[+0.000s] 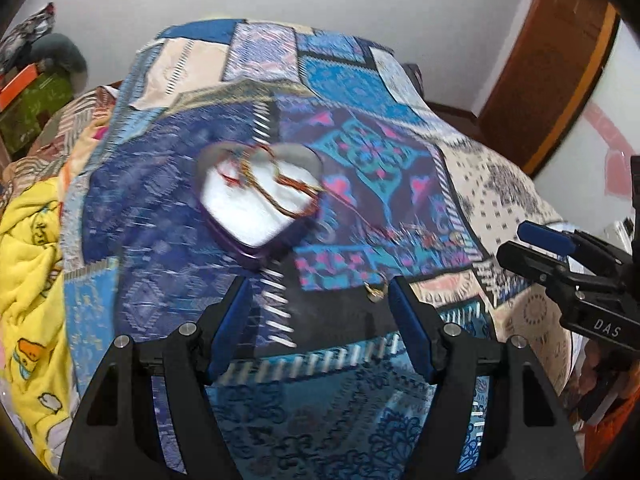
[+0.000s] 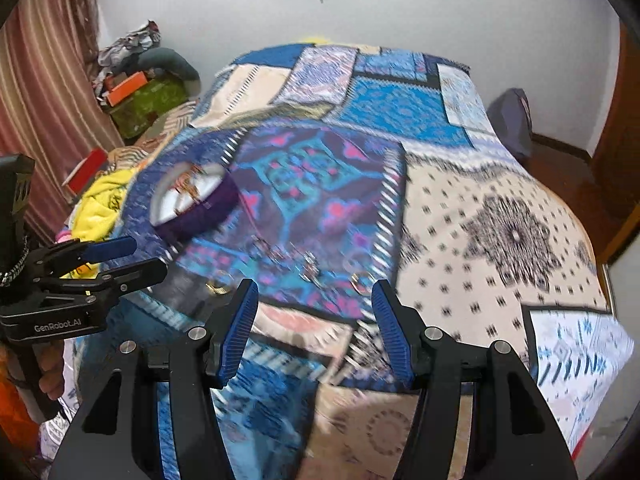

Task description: Organize jewelry

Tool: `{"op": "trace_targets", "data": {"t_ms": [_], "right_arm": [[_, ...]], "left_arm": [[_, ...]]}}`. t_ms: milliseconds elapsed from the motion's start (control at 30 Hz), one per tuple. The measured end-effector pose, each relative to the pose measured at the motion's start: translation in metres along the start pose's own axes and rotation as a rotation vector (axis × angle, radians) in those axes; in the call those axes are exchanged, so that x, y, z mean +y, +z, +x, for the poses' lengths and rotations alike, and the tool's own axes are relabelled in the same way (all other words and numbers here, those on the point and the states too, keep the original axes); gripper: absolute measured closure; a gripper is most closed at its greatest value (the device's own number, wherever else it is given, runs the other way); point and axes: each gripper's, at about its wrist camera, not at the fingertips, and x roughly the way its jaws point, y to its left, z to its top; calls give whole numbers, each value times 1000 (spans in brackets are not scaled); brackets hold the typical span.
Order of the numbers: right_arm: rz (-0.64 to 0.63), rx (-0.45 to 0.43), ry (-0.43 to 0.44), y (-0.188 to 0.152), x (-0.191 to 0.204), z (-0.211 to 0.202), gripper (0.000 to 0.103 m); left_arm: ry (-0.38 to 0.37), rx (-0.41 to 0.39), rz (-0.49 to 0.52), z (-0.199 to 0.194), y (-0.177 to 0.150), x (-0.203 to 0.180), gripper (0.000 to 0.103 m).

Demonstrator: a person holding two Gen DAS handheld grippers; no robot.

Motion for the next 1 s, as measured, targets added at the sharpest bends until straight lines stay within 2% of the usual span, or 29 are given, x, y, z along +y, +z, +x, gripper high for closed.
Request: {"op": "trace_targets", "data": {"t_ms": [133,300,367,433,533,567,667,767,900,933,967,1000], "right_arm": [[11,34,7,-10,-8,6,48],[4,50,39,-14,-13,15,48],[-1,50,47,-11,-13,19,48],[-4,48,53,-7,-15,22,48],[-14,51,30,-1,-21,30,49],[-15,60,22,0,-24,34,52],[-30,95,4,4,-31,48,60],[-65,117,-2,5,-30,57,63],[-92,129,0,4,-26,64,71],[-95,128,2,4,-26,64,75],[-94,127,5,3,-27,63,83],[-89,128,11,2,-27,63,86]], "left_arm": [[-16,26,44,14,-5,-15,35],[-77,60,91,28,-7,-27,55],[-93,76,111,34,-6,-31,69],[-98,92,121,41,-6,-33,75],[-108,91,122,45,-6,-34,78],[-118,89,118,46,-5,-34,81],[-141,93,100,52,-4,-33,84],[-137,92,106,54,-2,-34,85],[-104,86,127,58,-1,-40,90],[-89,81,134,59,-1,-42,94],[-74,75,141,59,-1,-43,96],[-61,69,146,59,-1,-44,96]]}}
